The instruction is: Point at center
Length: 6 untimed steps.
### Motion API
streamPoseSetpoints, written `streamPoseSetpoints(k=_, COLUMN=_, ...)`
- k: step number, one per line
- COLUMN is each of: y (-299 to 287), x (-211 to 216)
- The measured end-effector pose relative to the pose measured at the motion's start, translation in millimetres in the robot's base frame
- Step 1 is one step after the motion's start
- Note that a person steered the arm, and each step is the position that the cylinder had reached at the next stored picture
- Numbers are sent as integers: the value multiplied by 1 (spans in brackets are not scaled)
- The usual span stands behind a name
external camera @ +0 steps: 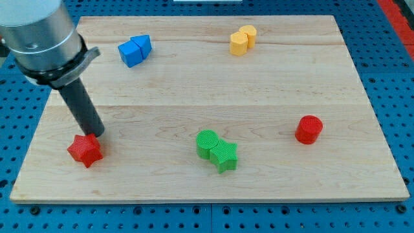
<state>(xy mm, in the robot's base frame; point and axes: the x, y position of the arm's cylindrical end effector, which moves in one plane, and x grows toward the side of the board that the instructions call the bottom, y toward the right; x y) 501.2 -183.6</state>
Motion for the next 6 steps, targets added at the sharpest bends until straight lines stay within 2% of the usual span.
streamPoseSetpoints(k=2, y=20, x=18)
streamPoseSetpoints(k=3, y=3, x=30)
streamPoseSetpoints(k=4, y=25, x=32)
streamPoseSetpoints(k=5, y=76, x=9)
streamPoseSetpoints(k=6, y=111, x=-36)
